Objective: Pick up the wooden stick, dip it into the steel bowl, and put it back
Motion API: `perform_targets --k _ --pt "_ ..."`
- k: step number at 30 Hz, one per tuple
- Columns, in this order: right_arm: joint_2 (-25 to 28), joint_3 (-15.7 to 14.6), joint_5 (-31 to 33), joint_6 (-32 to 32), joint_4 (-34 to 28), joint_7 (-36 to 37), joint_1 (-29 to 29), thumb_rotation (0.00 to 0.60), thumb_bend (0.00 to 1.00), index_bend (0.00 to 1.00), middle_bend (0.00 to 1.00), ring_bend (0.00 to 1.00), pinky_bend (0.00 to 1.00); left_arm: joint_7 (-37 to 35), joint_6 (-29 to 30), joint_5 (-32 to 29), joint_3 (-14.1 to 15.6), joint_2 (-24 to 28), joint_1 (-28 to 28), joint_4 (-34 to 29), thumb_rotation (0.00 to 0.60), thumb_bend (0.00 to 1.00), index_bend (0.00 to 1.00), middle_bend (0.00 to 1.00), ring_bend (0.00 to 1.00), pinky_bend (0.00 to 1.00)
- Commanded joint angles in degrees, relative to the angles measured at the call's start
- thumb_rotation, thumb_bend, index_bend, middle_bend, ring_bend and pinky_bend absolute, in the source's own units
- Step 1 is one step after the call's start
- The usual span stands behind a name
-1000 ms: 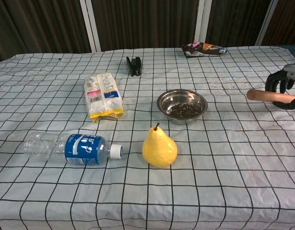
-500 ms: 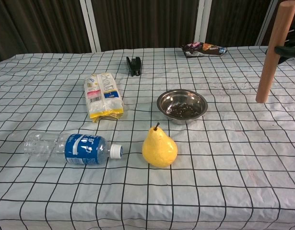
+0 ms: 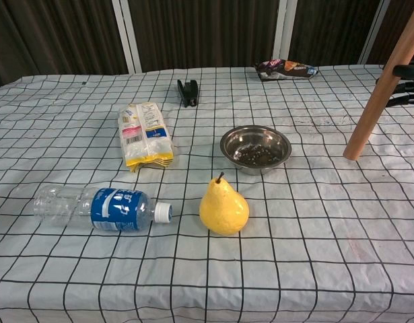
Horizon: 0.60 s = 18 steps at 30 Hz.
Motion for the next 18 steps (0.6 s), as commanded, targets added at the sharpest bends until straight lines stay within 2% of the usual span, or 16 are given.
perform_targets --k 1,6,10,16,18 --pt "-1.33 -1.15 -0.71 -2.20 2.10 1.32 0.49 0.600 0.40 0.74 0.45 0.39 0.37 -0.08 -0.03 0.04 0.02 0.03 -0.02 -0.01 0.600 0.38 0.00 0.00 0.00 0.00" --pt "-2.35 -1.43 -1.35 -2.56 3.69 2.43 0.56 0.600 0.40 0.71 0.45 0.39 0.37 -0.24 0.00 0.06 0.09 0.13 0.02 -0.02 0.600 0.37 0.00 0.00 0.00 0.00" --pt "-2.03 -1.66 -2.78 -1.94 3.76 3.37 0.50 0.600 0.40 0.63 0.45 0.38 0.36 -0.34 0.00 0.08 0.09 0.17 -0.01 -0.03 0.600 0.38 0.00 0.00 0.00 0.00" --pt "-1.32 -3.07 -6.31 0.14 4.23 7.87 -0.26 0.600 0.40 0.34 0.34 0.27 0.29 -0.26 0.01 0.16 0.15 0.15 0.00 -0.07 0.600 0.38 0.00 0.00 0.00 0.00" --pt "-1.05 -3.74 -7.57 1.05 4.75 9.57 -0.60 0.600 0.40 0.28 0.31 0.25 0.27 -0.14 -0.05 0.13 0.19 0.14 0.00 -0.08 0.600 0.38 0.00 0.00 0.00 0.00"
